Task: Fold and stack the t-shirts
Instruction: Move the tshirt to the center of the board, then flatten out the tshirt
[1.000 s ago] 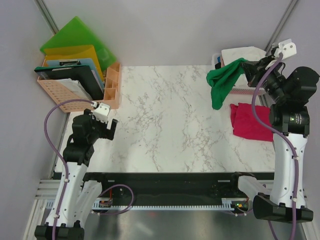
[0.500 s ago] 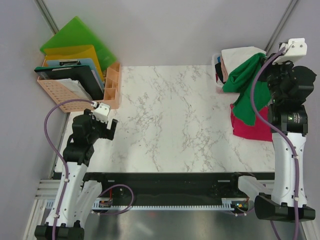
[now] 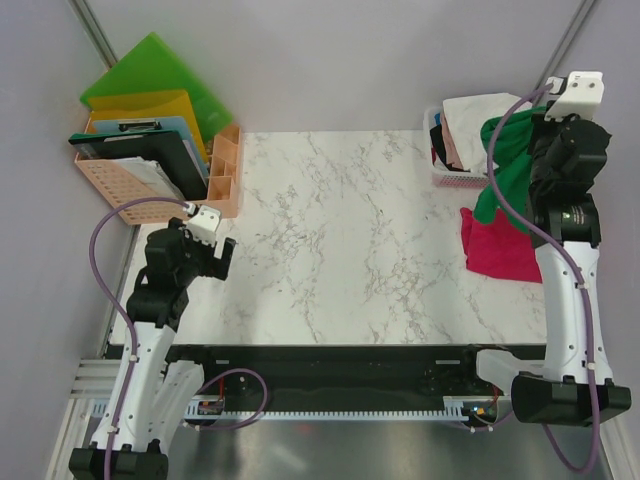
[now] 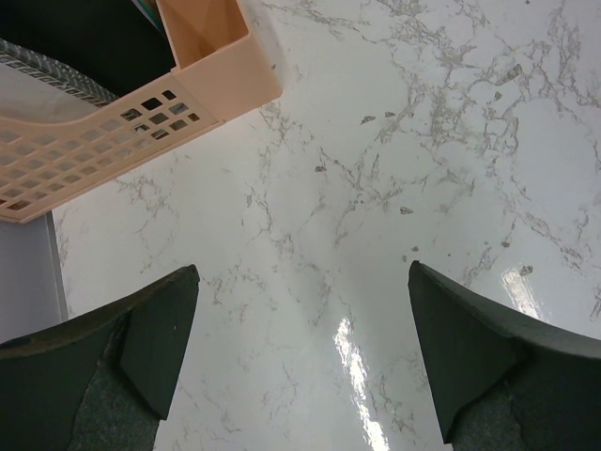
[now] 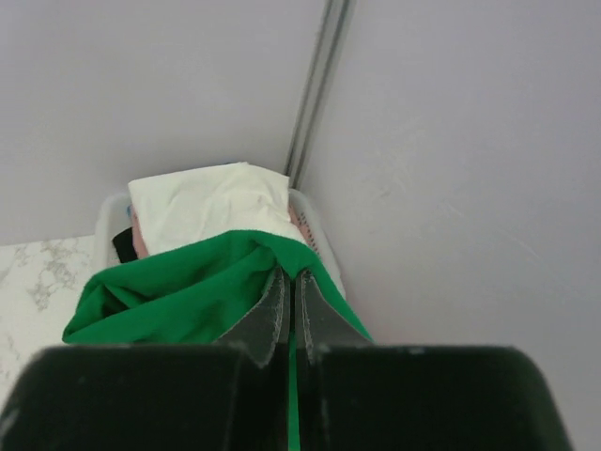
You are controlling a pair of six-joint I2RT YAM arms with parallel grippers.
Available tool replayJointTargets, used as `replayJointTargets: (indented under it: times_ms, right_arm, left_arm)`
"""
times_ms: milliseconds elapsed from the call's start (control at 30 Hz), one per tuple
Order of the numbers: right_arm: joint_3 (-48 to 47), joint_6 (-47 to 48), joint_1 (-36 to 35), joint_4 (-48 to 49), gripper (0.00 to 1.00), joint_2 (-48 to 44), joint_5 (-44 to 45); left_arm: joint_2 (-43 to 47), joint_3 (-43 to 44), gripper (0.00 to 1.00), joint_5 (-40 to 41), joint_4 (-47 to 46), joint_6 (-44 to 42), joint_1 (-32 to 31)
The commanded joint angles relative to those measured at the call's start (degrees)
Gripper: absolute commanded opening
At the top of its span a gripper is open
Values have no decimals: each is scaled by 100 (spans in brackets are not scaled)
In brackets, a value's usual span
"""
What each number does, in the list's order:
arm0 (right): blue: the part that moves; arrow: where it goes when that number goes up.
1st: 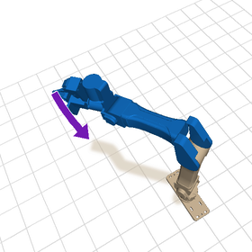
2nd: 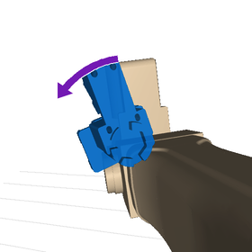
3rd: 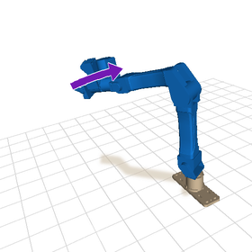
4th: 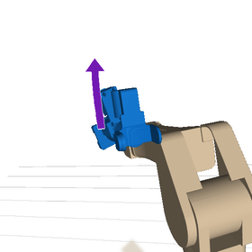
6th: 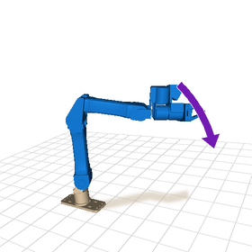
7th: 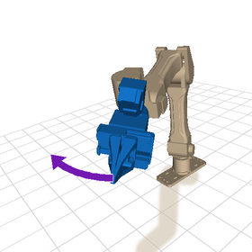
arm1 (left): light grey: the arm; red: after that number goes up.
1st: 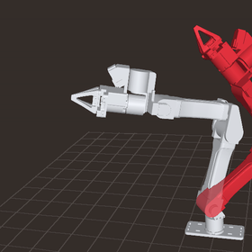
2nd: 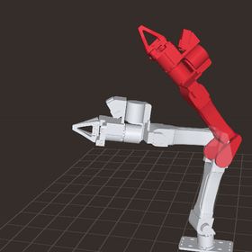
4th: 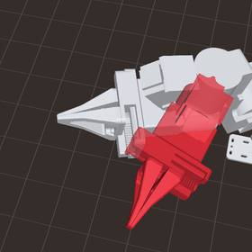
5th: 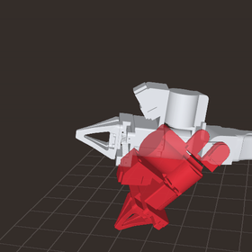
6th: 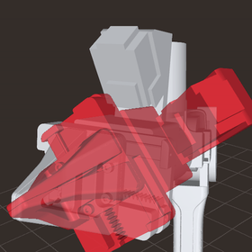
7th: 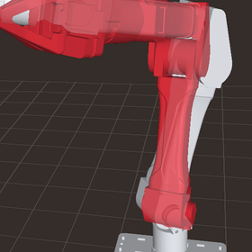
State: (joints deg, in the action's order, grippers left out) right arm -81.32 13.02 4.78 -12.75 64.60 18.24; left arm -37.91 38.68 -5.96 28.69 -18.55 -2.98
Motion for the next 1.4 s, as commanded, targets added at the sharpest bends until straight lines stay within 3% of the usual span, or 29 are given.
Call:
replayJointTargets:
  times_ms: [0, 100, 200, 267, 300, 367, 400, 433, 533, 700, 767, 833, 967, 1067, 1200, 1367]
  right_arm:
    - [-472, -245, -143, -102, 0, 105, -801]
    - [-596, -343, -756, -701, 0, 456, -1586]
    - [-631, -142, -2676, -1000, 0, 929, -1008]
    - [-1164, -273, -3156, -1394, 4, 1404, -1266]
    - [-2168, -360, -3228, -1753, 27, 2181, -1610]
    - [-3480, -379, -3220, -3018, 92, 3063, -1728]
    - [-4514, -370, -3202, -3484, 96, 3624, -1458]
    - [-4742, -379, -3098, -3453, 98, 3691, -1377]
    - [-4718, -625, -2649, -2920, 98, 3359, -1719]
    - [-3886, -537, -2648, -2872, 97, 2840, -1806]
    - [-3437, -598, -2648, -2934, 92, 2682, -2208]
    - [-2393, -730, -2648, -2891, 83, 2313, -2734]
    - [-277, -494, -3025, -2873, 80, 1655, -2817]
    - [562, -405, -3210, -2750, 75, 1293, -2826]
    - [1433, -309, -3413, -2584, 71, 1362, -2703]
    - [1619, -247, -3413, -2215, 66, 1932, -2553]
  left_arm:
    - [-15, 219, 100, 24, -21, -97, 26]
    - [-41, 219, 100, 33, -21, -97, 26]
    - [-120, 219, 100, 59, -39, -97, 26]
    - [-199, 281, 100, 77, -4, -97, 26]
    - [-217, 298, 100, 94, 23, -97, 26]
    - [-243, 360, 100, 86, 75, -105, 26]
    - [-226, 369, 100, 86, 137, -114, 35]
    - [-217, 386, 100, 103, 163, -114, 35]
    - [-68, 351, 100, 86, 172, -123, 52]
    - [21, 316, 100, -10, 181, -123, 70]
    - [12, 333, 100, -28, 190, -97, 70]
    - [-23, 360, 100, -28, 207, -105, 70]
    - [-128, 351, 100, -90, 199, -88, 70]
    - [-199, 369, 100, -116, 190, -79, 70]
    - [-296, 421, 100, -125, 181, -53, 70]
    - [-270, 430, 100, -90, 199, -44, 70]
